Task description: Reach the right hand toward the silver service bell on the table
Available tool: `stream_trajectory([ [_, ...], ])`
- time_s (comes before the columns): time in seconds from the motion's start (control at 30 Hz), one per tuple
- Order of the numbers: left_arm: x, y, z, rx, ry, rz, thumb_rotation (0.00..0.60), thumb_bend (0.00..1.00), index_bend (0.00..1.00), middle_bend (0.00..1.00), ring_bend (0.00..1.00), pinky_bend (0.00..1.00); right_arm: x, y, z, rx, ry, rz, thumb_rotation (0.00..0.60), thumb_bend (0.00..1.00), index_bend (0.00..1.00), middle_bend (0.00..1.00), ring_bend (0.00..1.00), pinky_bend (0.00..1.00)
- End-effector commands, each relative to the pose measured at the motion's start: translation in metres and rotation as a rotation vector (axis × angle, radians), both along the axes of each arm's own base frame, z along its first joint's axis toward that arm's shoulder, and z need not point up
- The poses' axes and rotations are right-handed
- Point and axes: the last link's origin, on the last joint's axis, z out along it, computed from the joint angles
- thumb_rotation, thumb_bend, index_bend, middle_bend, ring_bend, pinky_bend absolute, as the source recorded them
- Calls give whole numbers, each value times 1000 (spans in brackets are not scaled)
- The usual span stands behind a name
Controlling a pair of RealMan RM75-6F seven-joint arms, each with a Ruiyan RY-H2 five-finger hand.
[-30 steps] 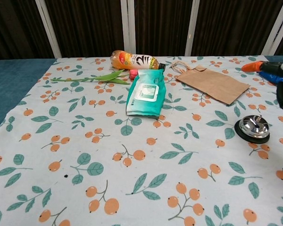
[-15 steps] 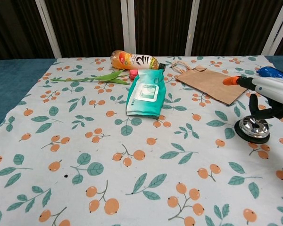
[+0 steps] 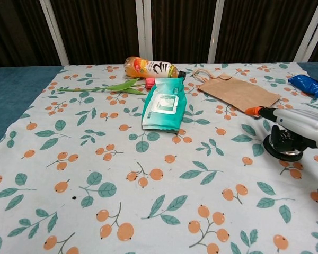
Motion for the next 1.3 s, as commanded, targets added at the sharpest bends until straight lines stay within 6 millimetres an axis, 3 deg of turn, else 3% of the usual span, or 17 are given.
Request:
stream_trajectory([
  [0.03, 0, 1, -2, -17, -3, 4, 600, 334, 74, 0, 0, 102, -1, 1, -6, 17, -1, -1, 600, 1000, 29, 0, 0, 0],
  [0.47, 2, 0, -2, -10, 3, -3, 600, 335, 74, 0, 0, 102, -8, 1, -21, 86, 11, -29, 600, 1000, 29, 0, 0, 0],
  [0.63, 2, -1, -1, -7, 1, -4, 600, 335, 74, 0, 0, 102, -2, -1, -13, 73, -6, -4, 600, 1000, 28, 0, 0, 0],
  [0.77, 1, -1, 0, -2, -2, -5, 600, 335, 74, 0, 0, 102, 13, -2, 16, -12, -50, 48, 600, 1000, 28, 0, 0, 0],
  [1.03, 1, -4, 4, 8, -13, -12, 600, 335, 74, 0, 0, 102, 42, 11, 101, -218, -148, 151, 600, 1000, 13, 0, 0, 0],
  [1.1, 1, -5, 4, 7, -16, -16, 600, 334, 74, 0, 0, 102, 44, 22, 123, -250, -158, 162, 600, 1000, 10, 0, 0, 0],
  [1.3, 2, -7, 6, 8, -24, -25, 600, 334, 74, 0, 0, 102, 29, 56, 162, -302, -89, 133, 600, 1000, 1, 0, 0, 0],
])
